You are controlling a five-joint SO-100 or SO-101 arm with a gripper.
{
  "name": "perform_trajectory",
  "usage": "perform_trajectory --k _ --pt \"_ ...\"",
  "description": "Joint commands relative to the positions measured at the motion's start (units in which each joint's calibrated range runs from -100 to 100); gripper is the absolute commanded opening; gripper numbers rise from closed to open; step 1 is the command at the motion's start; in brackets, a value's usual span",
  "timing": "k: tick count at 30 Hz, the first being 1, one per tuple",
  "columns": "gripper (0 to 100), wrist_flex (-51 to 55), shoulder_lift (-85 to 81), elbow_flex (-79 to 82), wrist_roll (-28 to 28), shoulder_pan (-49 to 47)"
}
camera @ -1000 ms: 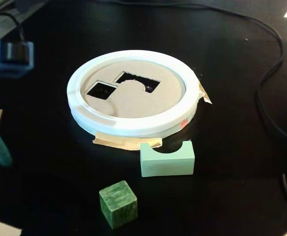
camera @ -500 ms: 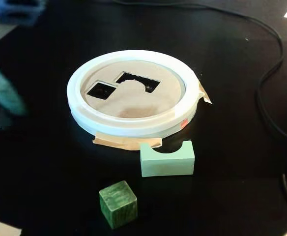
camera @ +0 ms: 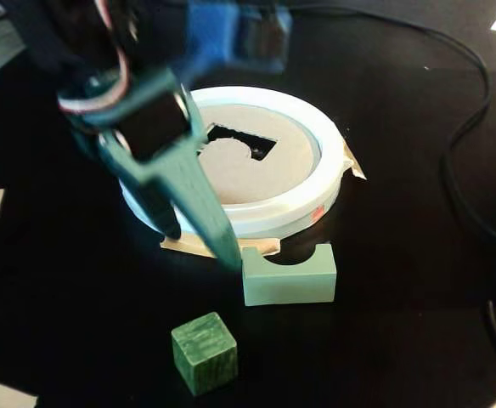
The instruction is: Pick up the square block and drop it in corresponding square shaped hole
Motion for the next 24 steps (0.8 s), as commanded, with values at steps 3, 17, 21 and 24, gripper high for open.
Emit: perform_trajectory --k 3,17,21,24 --pt "78 4.3 13.7 -13.8 -0.5 -0.8" --pt "77 3.2 21.9 -13.8 -0.4 1.7" --pt "77 3.1 22.5 -13.8 -0.4 1.0" --pt "77 3.1 22.5 -13.8 -0.5 1.0"
